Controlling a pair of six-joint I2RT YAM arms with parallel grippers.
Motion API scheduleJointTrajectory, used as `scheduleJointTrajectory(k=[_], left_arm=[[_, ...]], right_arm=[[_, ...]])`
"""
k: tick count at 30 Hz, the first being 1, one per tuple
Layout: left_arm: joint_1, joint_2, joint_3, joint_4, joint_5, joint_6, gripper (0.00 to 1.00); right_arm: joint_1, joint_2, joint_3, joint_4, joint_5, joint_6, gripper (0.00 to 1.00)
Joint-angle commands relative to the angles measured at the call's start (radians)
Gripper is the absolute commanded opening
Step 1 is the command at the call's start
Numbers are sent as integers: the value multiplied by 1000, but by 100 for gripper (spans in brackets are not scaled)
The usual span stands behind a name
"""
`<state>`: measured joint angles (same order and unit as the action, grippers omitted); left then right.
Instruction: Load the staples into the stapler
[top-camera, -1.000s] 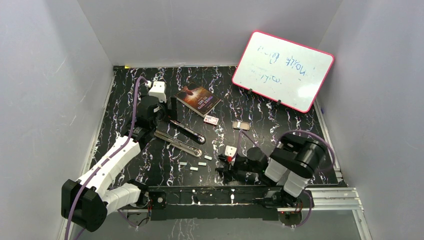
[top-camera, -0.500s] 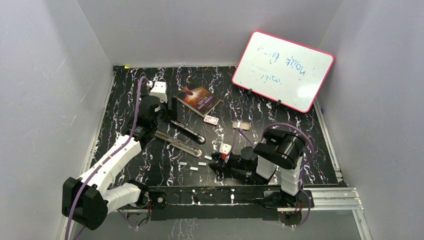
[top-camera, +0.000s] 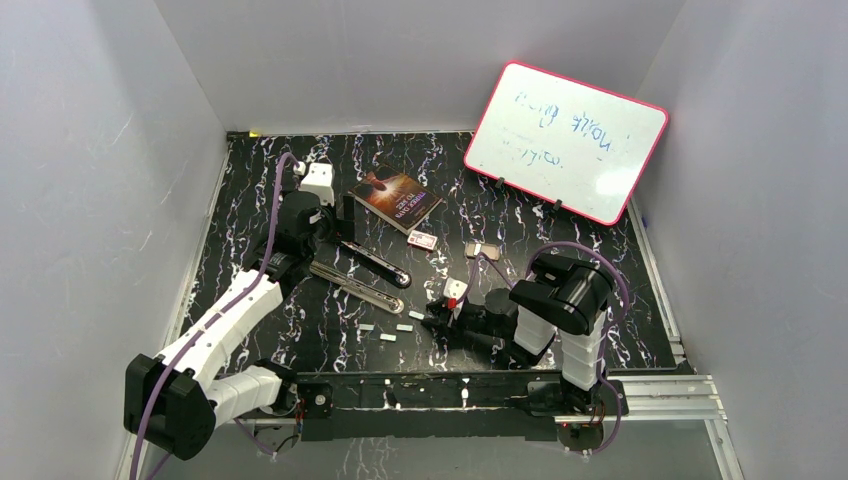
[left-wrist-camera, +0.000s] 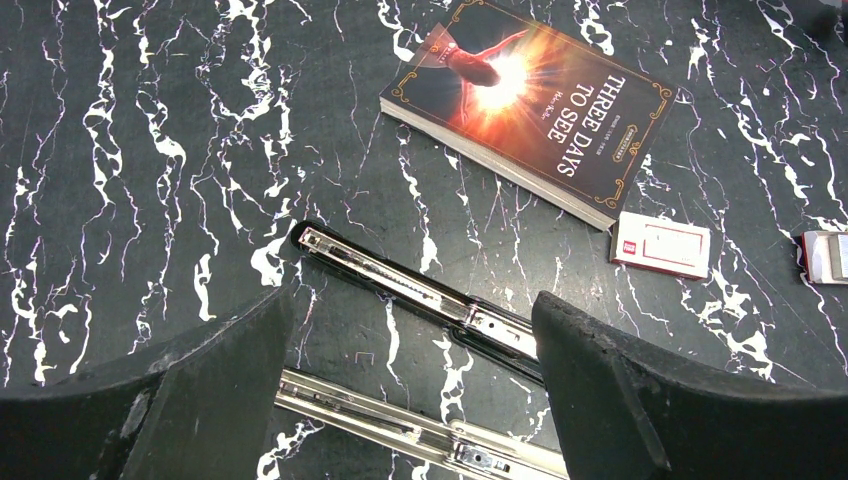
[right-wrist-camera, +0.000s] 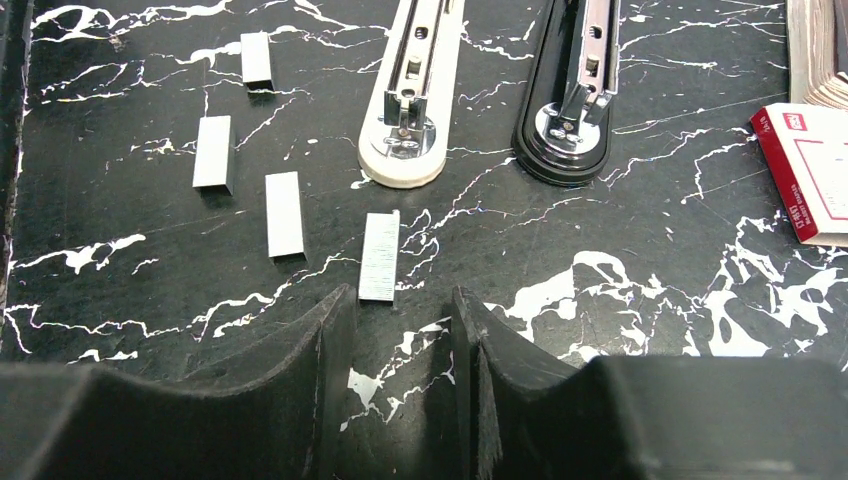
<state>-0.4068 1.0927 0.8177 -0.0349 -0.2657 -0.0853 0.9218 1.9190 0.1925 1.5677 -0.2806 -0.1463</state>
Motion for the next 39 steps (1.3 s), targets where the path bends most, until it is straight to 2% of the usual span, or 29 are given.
scheduleJointTrajectory(k=[1, 29, 39], left_arm=[[10, 4, 19, -8, 1, 10, 88], [11, -22, 16, -11, 3, 10, 88], [11, -24, 16, -11, 6, 11, 88]], right_arm=[[-16, 49, -58, 149, 23, -45, 46], [-18, 31, 44, -73, -49, -70, 41], [-18, 2, 42, -138, -109, -99, 47]])
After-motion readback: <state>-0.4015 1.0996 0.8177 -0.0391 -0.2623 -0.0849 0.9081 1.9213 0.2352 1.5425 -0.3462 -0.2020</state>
